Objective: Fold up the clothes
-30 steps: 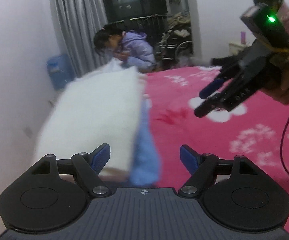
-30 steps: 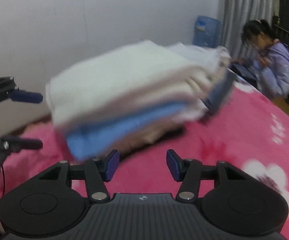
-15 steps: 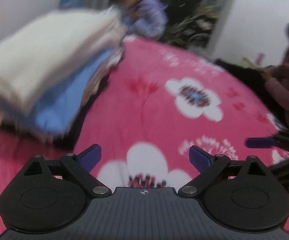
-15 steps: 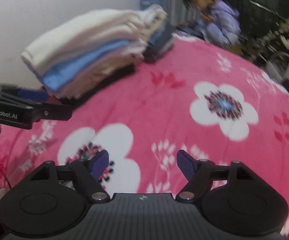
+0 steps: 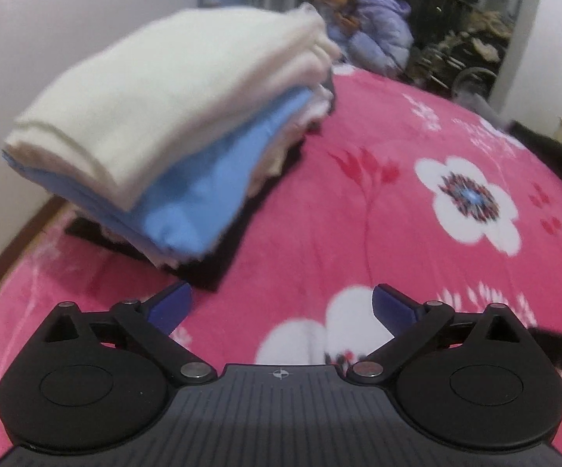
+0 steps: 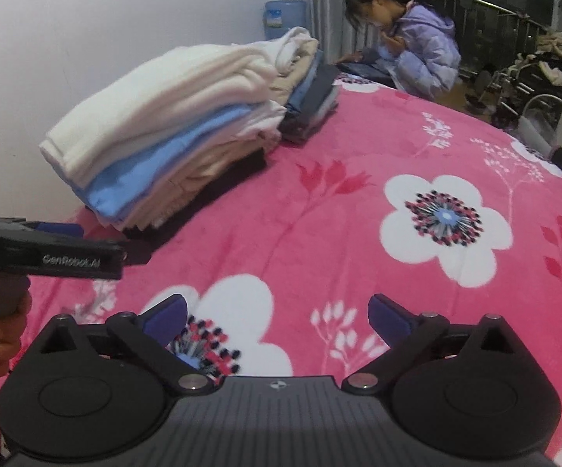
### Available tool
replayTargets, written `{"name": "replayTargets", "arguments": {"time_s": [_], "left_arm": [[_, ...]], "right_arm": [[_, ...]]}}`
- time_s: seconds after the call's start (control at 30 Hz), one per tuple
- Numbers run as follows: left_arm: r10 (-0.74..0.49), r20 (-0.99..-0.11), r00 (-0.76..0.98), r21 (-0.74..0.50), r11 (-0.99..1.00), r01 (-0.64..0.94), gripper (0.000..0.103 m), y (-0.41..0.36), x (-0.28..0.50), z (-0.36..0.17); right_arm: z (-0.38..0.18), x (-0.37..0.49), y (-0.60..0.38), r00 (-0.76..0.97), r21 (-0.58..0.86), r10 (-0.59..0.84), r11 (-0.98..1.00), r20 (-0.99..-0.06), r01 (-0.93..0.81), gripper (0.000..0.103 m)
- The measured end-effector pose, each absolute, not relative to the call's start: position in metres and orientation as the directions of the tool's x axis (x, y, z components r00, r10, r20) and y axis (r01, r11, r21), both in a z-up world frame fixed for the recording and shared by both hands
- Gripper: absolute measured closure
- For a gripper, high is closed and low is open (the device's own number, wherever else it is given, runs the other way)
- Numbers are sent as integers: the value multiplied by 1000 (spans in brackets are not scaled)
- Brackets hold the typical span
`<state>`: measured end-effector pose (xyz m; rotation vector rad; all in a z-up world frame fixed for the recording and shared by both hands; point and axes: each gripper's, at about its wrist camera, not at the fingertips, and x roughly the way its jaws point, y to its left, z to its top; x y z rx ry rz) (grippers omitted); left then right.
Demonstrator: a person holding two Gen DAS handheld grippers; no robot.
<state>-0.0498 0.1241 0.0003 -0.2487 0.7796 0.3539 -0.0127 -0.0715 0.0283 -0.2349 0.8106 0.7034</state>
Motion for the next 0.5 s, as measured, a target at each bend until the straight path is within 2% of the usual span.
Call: {"name": "replayTargets", "arguments": {"time_s": [0.2,0.33,0.47,0.5], "left_arm": [[336,-574,747,-88,881,-465,0,152,-48,53],[477,-487,732,-8,835,-550,0,176,-43,81],[582,-453,676,53,774,-631,0,204,-35,89],[598,-451,662,61,761,-646,0,210,-33,86]], "right_arm": [[51,5,-46,513,77,541,734,-667,-675,2],[75,26,-12,527,88,616,694,-585,-714,6],[94,56,32,500,126,685,647,-529,-752,18],[96,61,45,497,121,697,634,-516,-764,25]]}}
